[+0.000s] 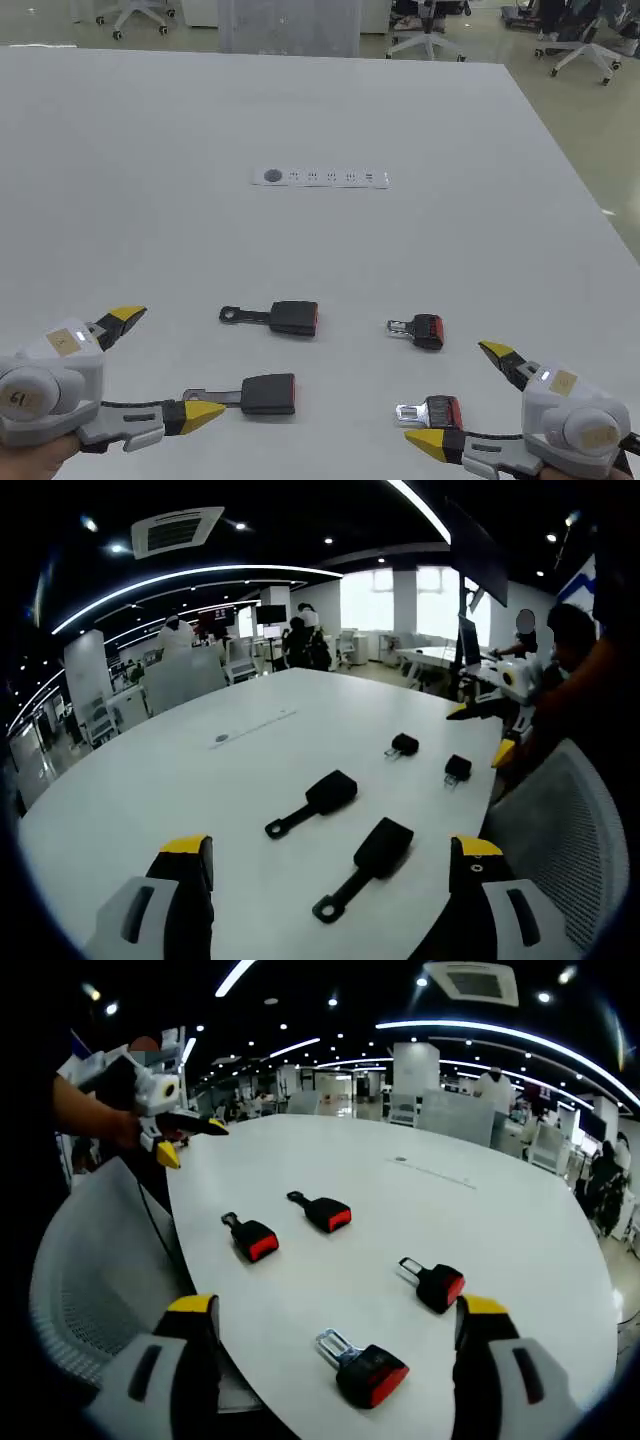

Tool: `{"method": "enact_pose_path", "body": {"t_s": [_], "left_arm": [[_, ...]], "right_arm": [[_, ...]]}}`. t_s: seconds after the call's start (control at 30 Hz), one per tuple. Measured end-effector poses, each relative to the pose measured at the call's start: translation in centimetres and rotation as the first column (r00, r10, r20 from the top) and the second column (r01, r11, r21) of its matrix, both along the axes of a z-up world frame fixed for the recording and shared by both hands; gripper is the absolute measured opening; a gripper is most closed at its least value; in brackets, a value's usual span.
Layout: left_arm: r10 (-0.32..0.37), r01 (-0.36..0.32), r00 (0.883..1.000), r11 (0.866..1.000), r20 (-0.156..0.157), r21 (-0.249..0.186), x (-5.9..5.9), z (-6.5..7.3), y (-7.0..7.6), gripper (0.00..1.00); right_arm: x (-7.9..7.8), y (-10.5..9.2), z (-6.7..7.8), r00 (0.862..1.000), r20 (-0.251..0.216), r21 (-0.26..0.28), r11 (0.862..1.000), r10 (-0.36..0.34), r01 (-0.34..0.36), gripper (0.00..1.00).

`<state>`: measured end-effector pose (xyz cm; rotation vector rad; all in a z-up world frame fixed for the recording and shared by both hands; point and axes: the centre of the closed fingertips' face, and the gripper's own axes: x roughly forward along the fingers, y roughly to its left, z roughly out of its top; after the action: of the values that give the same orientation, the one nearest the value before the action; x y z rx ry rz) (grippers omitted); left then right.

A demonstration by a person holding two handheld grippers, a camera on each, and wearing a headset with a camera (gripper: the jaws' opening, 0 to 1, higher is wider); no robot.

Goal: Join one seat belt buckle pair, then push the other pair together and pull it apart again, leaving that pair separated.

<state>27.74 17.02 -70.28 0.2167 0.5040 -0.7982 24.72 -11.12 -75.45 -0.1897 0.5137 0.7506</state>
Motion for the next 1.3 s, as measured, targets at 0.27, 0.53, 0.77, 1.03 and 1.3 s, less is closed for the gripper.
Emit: {"method": "enact_pose_path", "body": {"t_s": [0.27, 0.53, 0.77, 1.03, 1.3], "left_arm": [[-0.009, 0.009, 1.000, 1.000, -0.007, -0.001, 0.0, -0.2, -0.2, 1.00], [-0.022, 0.022, 1.000, 1.000, -0.013, -0.001, 0.0, -0.3, -0.5, 1.00], [-0.036, 0.036, 0.999, 0.999, -0.012, 0.002, 0.1, 0.0, -1.0, 1.00], [-0.044, 0.044, 0.999, 0.999, -0.015, 0.006, 0.1, -0.2, -1.2, 1.00], [-0.042, 0.042, 0.999, 0.999, -0.018, 0.006, 0.0, -0.3, -1.1, 1.00]], "right_arm": [[0.0, 0.1, 0.0, 1.000, 0.002, -0.002, 1.000, 0.002, -0.002, 0.97], [0.3, 0.1, 0.1, 1.000, 0.004, 0.012, 1.000, -0.016, 0.016, 0.96], [0.4, 0.0, 0.1, 0.999, 0.005, 0.023, 0.999, -0.033, 0.033, 0.96], [0.3, -0.1, 0.0, 0.999, 0.001, 0.024, 0.999, -0.034, 0.034, 0.95], [0.2, -0.2, -0.1, 1.000, -0.002, 0.023, 0.999, -0.030, 0.030, 0.95]]}}
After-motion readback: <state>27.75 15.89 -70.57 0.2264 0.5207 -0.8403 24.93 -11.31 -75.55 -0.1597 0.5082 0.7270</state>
